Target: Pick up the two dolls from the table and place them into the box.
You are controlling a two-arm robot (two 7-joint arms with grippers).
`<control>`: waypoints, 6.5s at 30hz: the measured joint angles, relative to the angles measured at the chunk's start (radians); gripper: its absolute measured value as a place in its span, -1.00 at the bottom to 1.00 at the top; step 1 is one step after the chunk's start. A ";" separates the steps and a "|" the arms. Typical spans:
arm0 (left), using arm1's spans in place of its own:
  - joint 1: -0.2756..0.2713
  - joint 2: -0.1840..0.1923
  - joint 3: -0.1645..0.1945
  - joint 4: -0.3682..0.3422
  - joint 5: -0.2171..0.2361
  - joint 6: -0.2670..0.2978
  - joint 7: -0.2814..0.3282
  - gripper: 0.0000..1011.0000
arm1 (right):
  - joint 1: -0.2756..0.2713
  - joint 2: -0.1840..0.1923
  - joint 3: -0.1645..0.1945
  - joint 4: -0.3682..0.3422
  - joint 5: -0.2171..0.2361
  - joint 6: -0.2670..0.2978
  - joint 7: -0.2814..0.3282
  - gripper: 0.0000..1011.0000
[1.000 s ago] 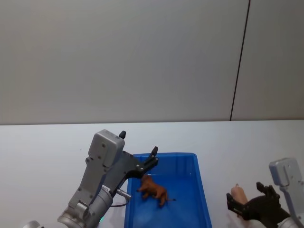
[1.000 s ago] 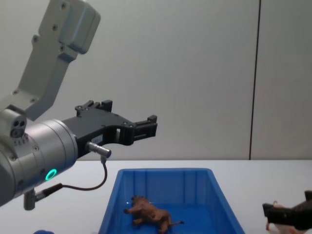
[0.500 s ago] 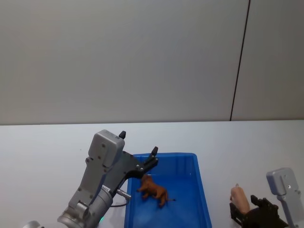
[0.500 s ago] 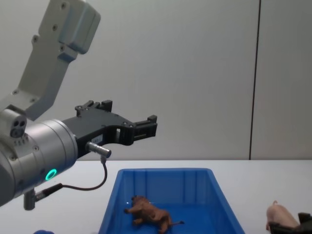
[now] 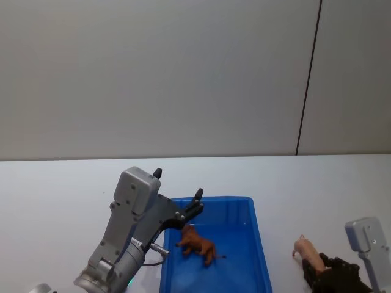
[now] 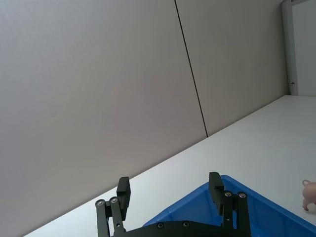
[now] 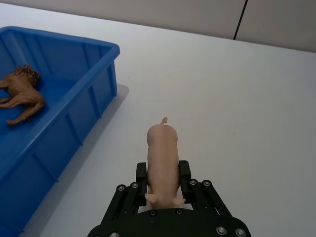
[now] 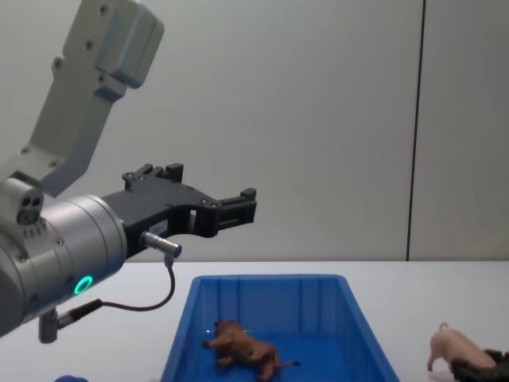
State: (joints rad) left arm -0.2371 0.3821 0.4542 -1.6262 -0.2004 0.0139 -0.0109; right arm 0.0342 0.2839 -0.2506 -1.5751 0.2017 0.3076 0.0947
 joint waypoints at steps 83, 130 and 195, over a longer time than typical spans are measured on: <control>0.000 0.000 0.000 0.000 0.000 0.000 0.000 0.98 | 0.112 -0.070 -0.007 -0.046 0.005 -0.035 -0.036 0.98; 0.186 0.181 -0.111 -0.130 -0.262 0.400 0.149 0.98 | 0.065 -0.038 0.016 -0.093 0.022 -0.047 -0.102 0.98; 0.169 0.169 -0.139 -0.094 -0.203 0.260 -0.024 -0.60 | 0.064 -0.037 0.016 -0.094 0.022 -0.047 -0.104 0.98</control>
State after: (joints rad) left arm -0.0684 0.5516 0.3155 -1.7202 -0.4031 0.2736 -0.0346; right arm 0.0978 0.2470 -0.2349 -1.6695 0.2235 0.2605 -0.0090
